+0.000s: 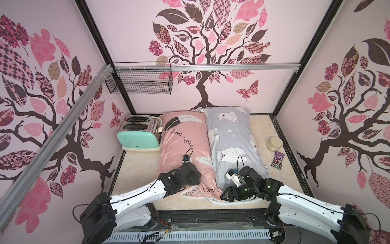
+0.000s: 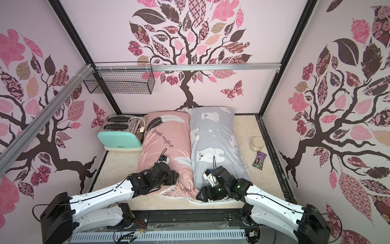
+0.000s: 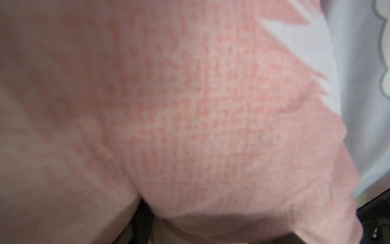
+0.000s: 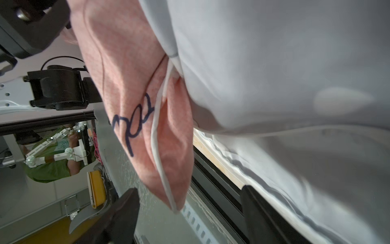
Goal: Zip up pillowcases
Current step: Adjust the pillowcase at the center of the board, then pick up the pillowcase from the center of the board.
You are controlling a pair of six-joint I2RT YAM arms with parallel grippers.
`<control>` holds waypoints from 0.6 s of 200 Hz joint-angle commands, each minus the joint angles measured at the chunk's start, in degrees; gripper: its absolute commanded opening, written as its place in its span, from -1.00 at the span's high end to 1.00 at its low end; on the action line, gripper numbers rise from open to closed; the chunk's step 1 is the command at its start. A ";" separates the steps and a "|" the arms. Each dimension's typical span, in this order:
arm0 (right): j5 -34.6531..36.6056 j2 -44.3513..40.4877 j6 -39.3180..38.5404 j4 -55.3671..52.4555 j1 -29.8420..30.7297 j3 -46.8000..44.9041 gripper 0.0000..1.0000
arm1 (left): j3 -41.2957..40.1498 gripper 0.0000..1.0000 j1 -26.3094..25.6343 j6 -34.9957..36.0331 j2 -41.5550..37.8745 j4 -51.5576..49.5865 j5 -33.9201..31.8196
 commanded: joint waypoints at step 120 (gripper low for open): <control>15.40 10.84 4.32 14.37 8.41 3.80 0.51 | 0.93 -0.31 9.73 5.40 4.35 6.54 4.75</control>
